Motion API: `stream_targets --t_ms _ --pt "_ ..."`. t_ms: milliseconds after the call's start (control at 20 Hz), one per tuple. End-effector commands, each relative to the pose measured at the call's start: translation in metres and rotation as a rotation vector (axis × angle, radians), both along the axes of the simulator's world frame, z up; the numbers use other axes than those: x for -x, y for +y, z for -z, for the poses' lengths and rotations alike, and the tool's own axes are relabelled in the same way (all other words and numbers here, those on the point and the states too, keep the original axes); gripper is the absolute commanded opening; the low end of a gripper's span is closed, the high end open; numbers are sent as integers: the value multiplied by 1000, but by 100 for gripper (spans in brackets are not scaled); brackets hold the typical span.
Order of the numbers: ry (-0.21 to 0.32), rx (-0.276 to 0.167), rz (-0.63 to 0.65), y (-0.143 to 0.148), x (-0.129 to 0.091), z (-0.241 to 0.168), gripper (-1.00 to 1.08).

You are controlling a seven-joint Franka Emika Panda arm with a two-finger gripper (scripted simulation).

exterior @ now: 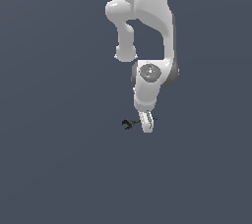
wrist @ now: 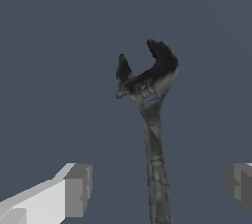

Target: Pick up the object and move it to a goal position.

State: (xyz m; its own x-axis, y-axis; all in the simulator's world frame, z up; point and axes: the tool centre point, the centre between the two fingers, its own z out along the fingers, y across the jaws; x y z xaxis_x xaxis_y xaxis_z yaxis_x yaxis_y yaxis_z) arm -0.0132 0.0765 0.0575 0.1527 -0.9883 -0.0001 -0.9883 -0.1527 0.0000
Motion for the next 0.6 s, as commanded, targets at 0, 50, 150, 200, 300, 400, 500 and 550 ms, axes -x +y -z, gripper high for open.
stream_targets --t_ms 0,50,150,200,300,400,500,550 --pt "0 0 0 0 0 3 100" --pt "0 0 1 0 0 5 100" --pt "0 0 1 0 0 11 100" --pt "0 0 2 0 1 16 100" --pt "0 0 3 0 1 26 100" --pt "0 0 4 0 1 36 100" --pt "0 0 5 0 1 43 100" --pt "0 0 5 0 1 46 100"
